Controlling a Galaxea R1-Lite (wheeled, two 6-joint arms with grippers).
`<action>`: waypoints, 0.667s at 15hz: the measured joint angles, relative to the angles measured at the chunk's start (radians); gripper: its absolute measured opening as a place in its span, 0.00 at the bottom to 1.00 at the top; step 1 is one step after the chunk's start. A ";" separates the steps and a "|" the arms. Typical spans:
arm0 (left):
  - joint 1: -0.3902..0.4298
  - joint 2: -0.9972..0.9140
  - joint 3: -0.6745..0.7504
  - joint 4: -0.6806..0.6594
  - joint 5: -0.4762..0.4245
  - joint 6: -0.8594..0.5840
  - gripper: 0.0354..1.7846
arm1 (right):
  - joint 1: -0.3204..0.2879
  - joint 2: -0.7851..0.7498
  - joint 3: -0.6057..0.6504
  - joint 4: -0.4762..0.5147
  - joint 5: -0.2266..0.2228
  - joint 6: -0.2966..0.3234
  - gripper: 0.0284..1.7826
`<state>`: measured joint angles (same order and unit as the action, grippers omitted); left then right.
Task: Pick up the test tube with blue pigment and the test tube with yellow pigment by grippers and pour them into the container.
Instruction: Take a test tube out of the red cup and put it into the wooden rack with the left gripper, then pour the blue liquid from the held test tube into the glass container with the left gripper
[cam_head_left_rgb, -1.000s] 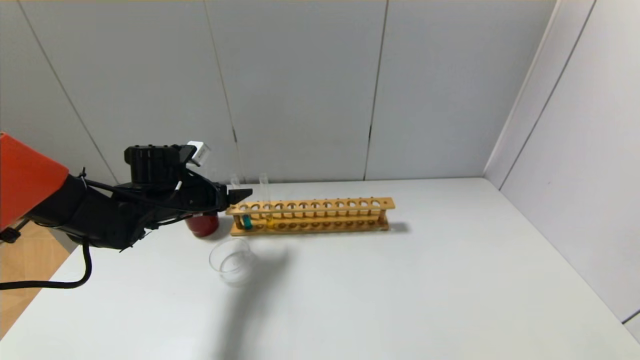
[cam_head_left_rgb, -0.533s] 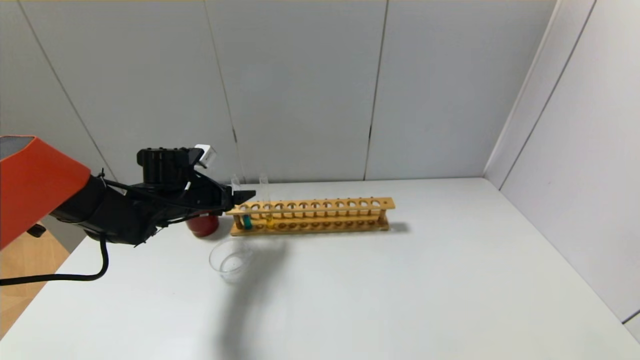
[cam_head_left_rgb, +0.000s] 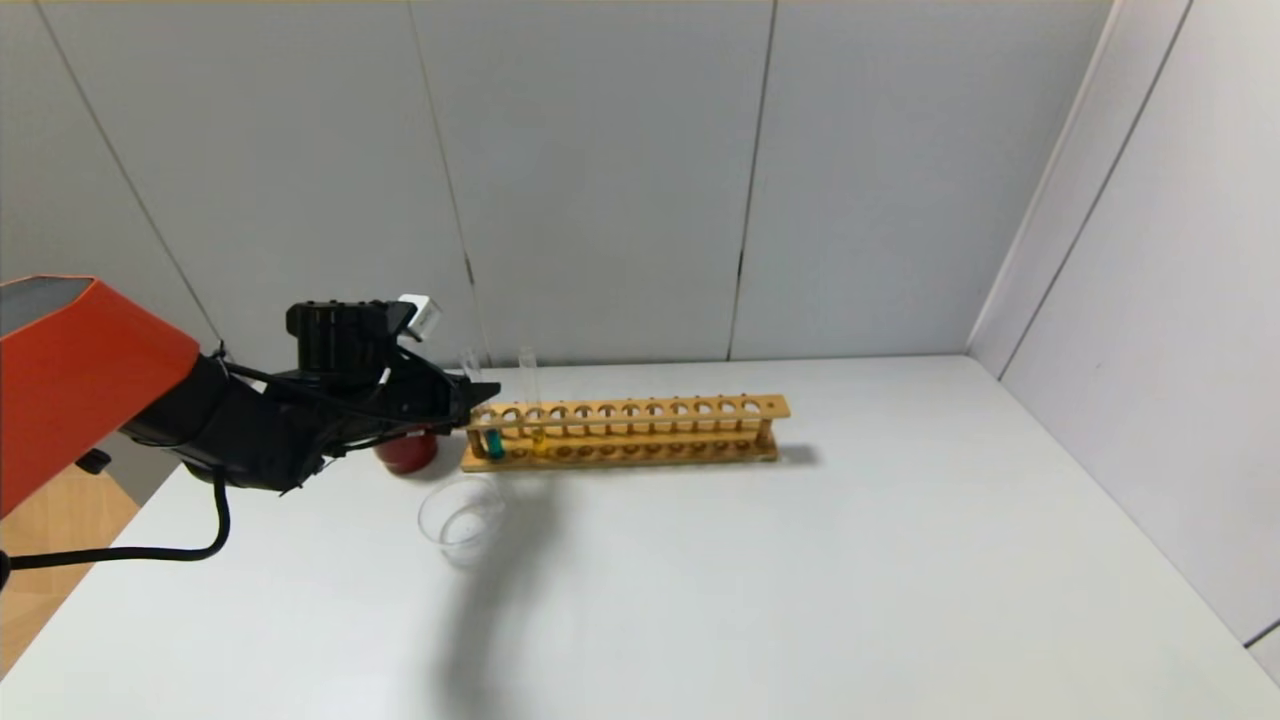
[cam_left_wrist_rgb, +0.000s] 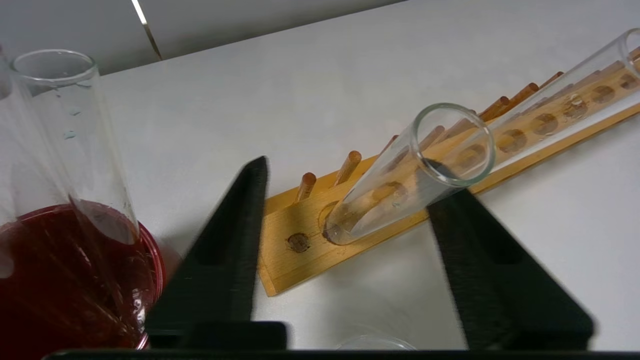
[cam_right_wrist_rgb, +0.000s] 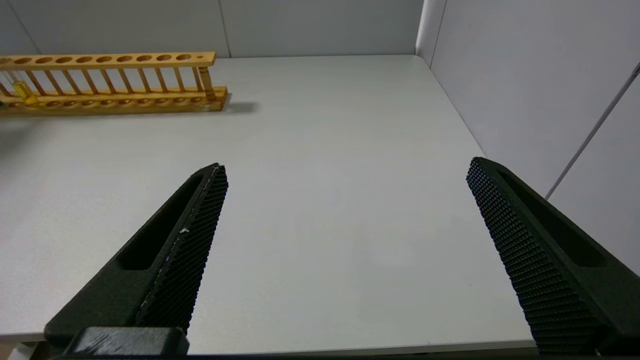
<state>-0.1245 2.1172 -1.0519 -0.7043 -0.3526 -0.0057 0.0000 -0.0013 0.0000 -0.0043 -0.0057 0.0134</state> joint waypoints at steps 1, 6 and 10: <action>-0.004 0.001 0.000 -0.001 0.000 -0.001 0.38 | 0.000 0.000 0.000 0.000 0.000 0.000 0.98; -0.024 -0.004 -0.019 0.006 0.007 -0.001 0.16 | 0.000 0.000 0.000 0.000 0.000 0.000 0.98; -0.031 -0.058 -0.174 0.126 0.067 0.003 0.16 | 0.000 0.000 0.000 0.000 0.000 0.000 0.98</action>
<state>-0.1553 2.0594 -1.2262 -0.5781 -0.2857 -0.0028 0.0000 -0.0013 0.0000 -0.0043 -0.0057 0.0134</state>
